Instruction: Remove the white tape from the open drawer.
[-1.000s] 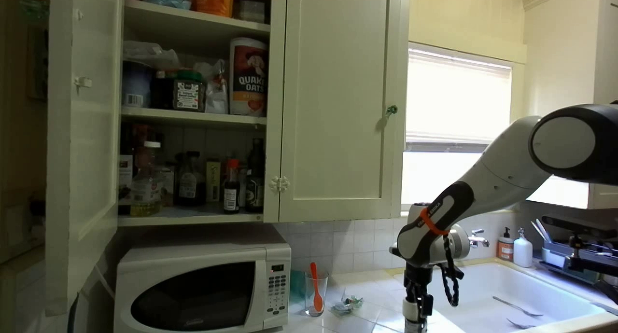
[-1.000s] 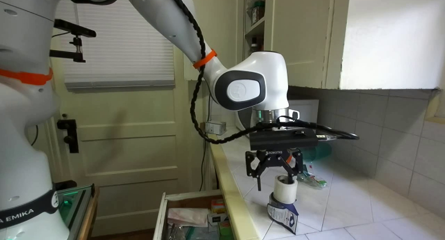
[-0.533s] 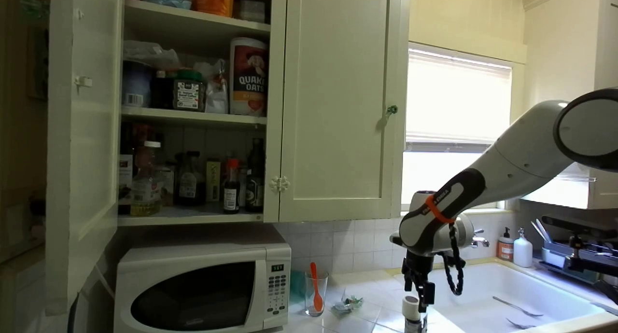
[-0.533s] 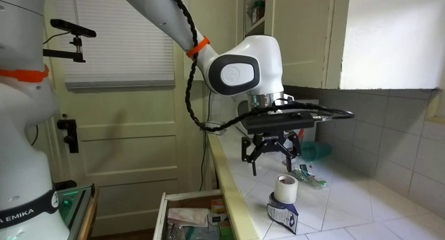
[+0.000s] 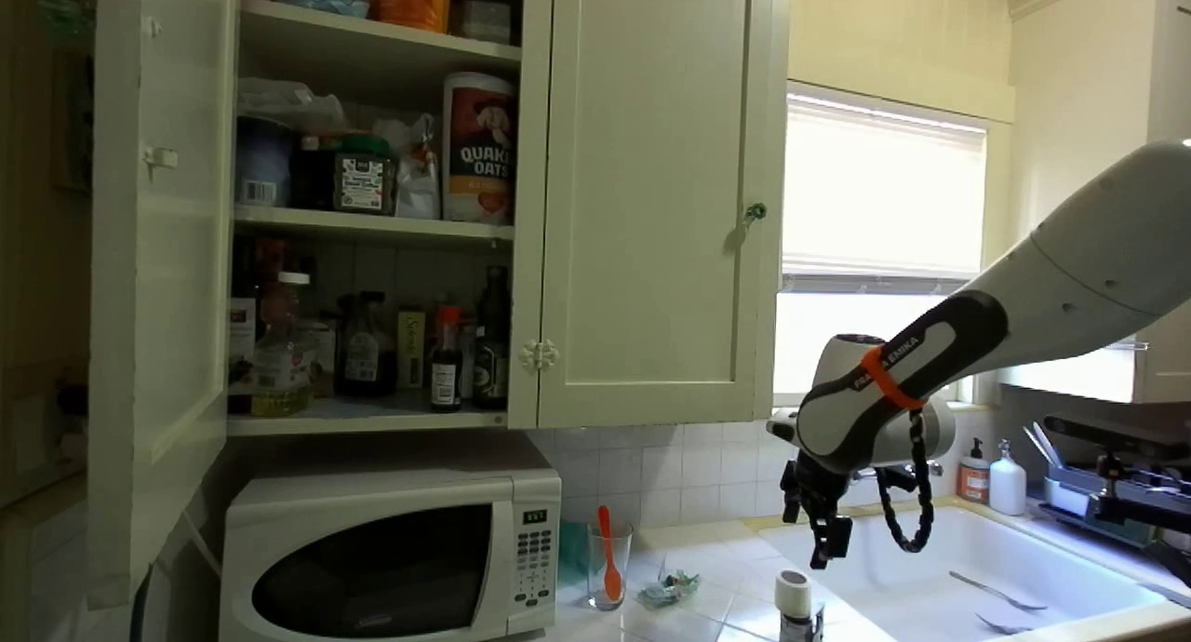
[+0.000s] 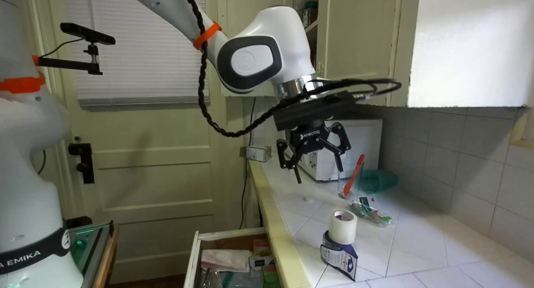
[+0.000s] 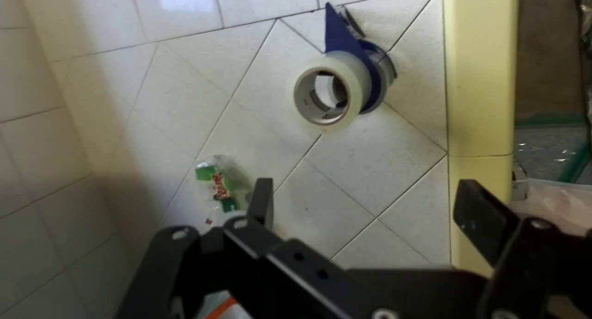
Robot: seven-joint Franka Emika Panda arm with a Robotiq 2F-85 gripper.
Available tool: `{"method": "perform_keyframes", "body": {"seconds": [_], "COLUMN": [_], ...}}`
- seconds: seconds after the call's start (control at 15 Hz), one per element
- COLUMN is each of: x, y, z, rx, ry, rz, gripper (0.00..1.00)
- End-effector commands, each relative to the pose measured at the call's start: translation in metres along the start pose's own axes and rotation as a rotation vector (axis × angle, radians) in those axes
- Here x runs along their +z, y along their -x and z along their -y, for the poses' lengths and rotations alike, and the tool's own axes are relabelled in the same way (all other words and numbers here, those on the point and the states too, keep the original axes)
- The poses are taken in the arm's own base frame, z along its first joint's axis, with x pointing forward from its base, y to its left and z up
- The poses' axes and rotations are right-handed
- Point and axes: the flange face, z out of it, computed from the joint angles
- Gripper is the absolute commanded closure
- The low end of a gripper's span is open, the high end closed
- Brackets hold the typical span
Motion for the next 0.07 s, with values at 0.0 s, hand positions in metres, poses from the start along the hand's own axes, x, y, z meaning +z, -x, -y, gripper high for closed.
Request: {"method": "perform_keyframes", "body": {"seconds": [0.0], "x": [-0.0081], "y": [-0.0030], "z": [0.0036], "rx": [-0.008], "ry": [0.026], "rz": [-0.009], "gripper": [0.00]}}
